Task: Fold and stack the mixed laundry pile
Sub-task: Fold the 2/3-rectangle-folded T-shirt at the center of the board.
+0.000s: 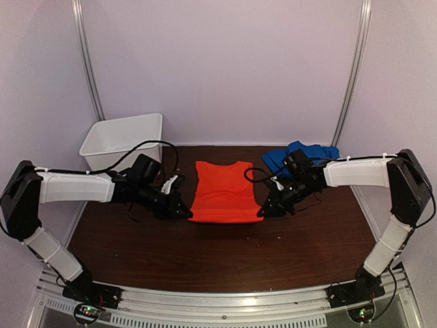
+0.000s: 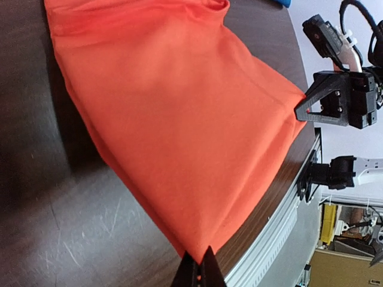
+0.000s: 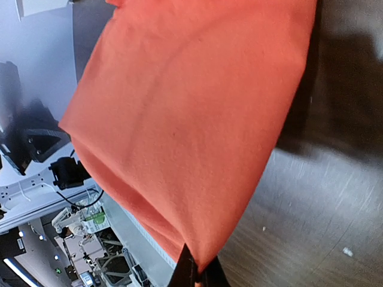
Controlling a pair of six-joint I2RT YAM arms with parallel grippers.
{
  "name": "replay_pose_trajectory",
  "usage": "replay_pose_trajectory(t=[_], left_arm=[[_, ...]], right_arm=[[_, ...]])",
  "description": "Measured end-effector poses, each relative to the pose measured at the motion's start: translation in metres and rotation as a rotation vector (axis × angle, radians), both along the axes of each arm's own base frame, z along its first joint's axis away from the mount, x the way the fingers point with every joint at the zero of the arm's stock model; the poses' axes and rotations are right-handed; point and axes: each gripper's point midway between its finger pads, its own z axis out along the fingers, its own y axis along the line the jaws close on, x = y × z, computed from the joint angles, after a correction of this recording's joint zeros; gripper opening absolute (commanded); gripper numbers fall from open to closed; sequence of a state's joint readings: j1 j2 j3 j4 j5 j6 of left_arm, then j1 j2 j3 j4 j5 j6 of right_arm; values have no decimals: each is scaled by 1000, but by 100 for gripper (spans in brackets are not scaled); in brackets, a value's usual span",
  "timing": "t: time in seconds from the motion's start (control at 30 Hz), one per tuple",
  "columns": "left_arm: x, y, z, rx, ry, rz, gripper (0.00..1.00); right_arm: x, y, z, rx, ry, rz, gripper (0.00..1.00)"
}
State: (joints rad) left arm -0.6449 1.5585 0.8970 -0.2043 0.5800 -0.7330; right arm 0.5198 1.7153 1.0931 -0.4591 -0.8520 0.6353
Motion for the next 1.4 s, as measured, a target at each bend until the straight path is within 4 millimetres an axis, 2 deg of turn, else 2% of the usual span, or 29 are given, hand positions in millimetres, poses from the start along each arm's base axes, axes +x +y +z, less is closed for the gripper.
replay_pose_trajectory(t=[0.1, 0.23, 0.33, 0.43, 0.5, 0.57, 0.7, 0.87, 0.97, 1.07, 1.23, 1.4], left_arm=[[-27, 5, 0, 8, 19, -38, 0], [-62, 3, 11, 11, 40, -108, 0], [-71, 6, 21, 13, 47, -121, 0], [-64, 3, 36, 12, 46, -114, 0], [-53, -2, 45, 7, 40, -102, 0], [-34, -6, 52, 2, 38, -78, 0], [13, -8, 52, -4, 54, -16, 0], [76, -11, 42, 0, 64, 26, 0], [106, -15, 33, -3, 71, 41, 0], [132, -15, 15, 7, 91, 64, 0], [151, -11, -16, 28, 136, 98, 0], [157, -4, -41, 61, 170, 124, 0]], right_arm=[[-40, -3, -7, -13, 53, 30, 0], [-77, 1, 13, 12, 71, 57, 0], [-81, 1, 31, 36, 65, 45, 0], [-74, 2, 42, 29, 77, 35, 0], [-60, 2, 47, 23, 79, 20, 0], [-38, 0, 52, 17, 78, -5, 0], [10, -10, 55, 8, 69, -51, 0], [60, -13, 46, 9, 84, -61, 0], [94, -12, 40, 17, 88, -65, 0], [125, -9, 34, 45, 86, -71, 2], [164, -1, 15, 94, 95, -75, 4], [177, 10, -10, 135, 127, -68, 0]])
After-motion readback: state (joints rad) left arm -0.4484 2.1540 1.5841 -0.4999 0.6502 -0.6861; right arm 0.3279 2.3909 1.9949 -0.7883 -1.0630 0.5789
